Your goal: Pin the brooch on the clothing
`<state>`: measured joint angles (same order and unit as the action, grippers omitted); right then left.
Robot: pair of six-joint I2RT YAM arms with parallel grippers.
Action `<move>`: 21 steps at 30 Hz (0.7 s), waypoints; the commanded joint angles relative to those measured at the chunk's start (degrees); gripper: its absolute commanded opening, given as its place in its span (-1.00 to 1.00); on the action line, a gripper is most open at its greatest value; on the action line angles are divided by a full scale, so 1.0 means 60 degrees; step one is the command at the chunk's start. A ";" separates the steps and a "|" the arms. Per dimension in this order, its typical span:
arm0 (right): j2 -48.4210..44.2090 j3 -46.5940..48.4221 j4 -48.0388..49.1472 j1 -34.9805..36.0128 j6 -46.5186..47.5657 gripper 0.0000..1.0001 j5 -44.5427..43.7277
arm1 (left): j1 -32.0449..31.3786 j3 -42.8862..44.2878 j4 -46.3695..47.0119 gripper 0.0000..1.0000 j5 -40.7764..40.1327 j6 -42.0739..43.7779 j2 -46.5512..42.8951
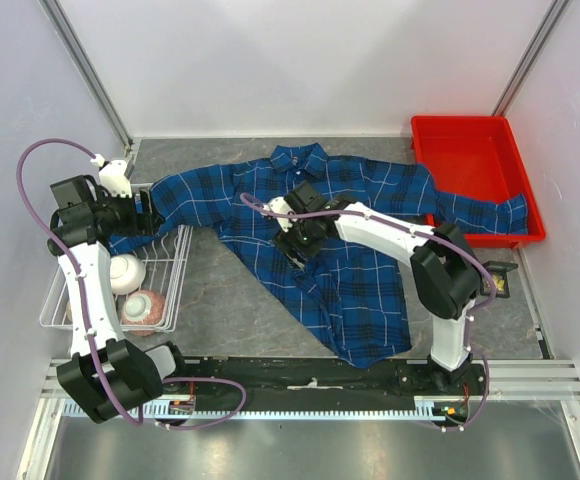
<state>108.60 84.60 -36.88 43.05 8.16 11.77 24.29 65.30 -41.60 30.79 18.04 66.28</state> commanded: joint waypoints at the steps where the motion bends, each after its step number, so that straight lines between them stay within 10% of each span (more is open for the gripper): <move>1: 0.0591 0.0256 -0.0035 0.0091 -0.0305 0.36 -0.0862 | 0.0008 0.0147 0.0313 0.60 0.0304 -0.0077 -0.0060; 9: 0.1222 0.0300 -0.0049 0.0091 -0.0511 0.20 -0.1244 | 0.0023 0.0118 0.0313 0.59 0.0347 -0.0092 -0.0046; 21: 0.0139 0.0489 -0.0488 0.0076 -0.0189 -0.77 -0.0337 | 0.0009 -0.0028 0.0313 0.59 0.0304 0.0010 -0.0075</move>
<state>114.85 84.62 -38.39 43.59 6.20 6.98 24.29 65.25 -41.50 30.79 18.06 66.28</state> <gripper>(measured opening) 0.178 0.799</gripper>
